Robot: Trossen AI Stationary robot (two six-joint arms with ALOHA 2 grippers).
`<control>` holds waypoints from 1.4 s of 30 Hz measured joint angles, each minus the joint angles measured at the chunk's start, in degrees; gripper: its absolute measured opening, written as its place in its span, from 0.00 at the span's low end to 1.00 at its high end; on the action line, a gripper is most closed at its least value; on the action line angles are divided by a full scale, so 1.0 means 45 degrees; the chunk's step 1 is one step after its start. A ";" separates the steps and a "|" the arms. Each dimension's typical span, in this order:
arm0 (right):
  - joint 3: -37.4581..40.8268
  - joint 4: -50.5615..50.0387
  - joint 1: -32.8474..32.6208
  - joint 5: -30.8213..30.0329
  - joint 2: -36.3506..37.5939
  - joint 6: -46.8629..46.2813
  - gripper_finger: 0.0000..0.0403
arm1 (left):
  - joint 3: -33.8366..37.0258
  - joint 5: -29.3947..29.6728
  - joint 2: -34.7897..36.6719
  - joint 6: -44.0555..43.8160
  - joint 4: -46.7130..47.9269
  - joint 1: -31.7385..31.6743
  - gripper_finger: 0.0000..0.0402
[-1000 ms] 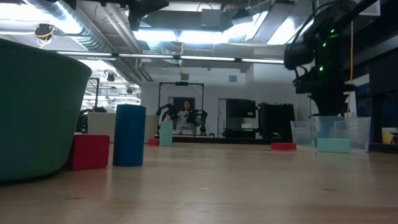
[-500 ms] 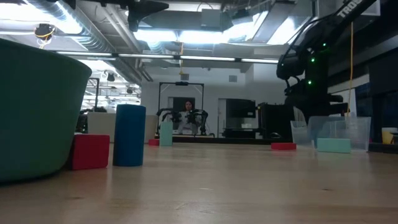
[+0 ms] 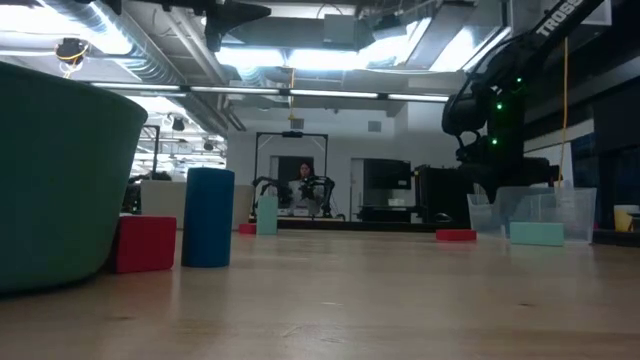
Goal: Sort & place blocks by color
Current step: Put the top blue block into the transparent bin, then put the blue block into the transparent bin
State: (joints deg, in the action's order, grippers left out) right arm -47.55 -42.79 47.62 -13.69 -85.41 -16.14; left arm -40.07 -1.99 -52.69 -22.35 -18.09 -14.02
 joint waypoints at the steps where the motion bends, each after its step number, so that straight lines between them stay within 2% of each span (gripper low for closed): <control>1: 0.0009 -0.0013 0.0000 0.0013 -0.0004 0.0004 0.37 | 0.0000 0.0006 0.0000 0.0000 0.0000 0.0000 0.49; 18: 0.0039 -0.0049 -0.0005 -0.0249 0.0196 0.0703 0.47 | 0.0000 0.0004 0.0000 -0.0009 -0.0005 0.0005 0.49; 22: 0.0039 -0.0439 0.0000 -0.0350 0.1437 0.1053 0.53 | 0.0000 -0.0003 0.0000 -0.0010 -0.0005 0.0000 0.49; 26: 0.0034 -0.0771 -0.0016 -0.0270 0.3724 0.1158 0.55 | 0.0000 -0.0069 0.0000 -0.0007 -0.0005 0.0005 0.49; 31: 0.0029 -0.0374 -0.0649 0.1461 0.6942 -0.0009 0.55 | 0.0000 -0.0103 0.0000 -0.0005 -0.0003 0.0005 0.49; 34: 0.0019 0.0318 -0.1438 0.2392 0.8328 -0.0726 0.55 | 0.0000 -0.0103 0.0000 -0.0005 0.0002 0.0004 0.49; 38: 0.0019 0.2034 -0.2825 0.3959 0.9160 -0.1120 0.55 | 0.0000 -0.0222 0.0000 0.0000 0.0010 0.0000 0.49; 42: 0.0019 0.4610 -0.4447 0.4927 0.8962 -0.1279 0.55 | 0.0000 -0.0788 0.0000 -0.0003 0.0015 -0.0024 0.49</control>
State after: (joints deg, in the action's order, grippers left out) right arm -47.46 -22.04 27.60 8.48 -45.07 -21.90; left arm -40.07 -5.54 -52.69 -22.36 -18.02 -14.13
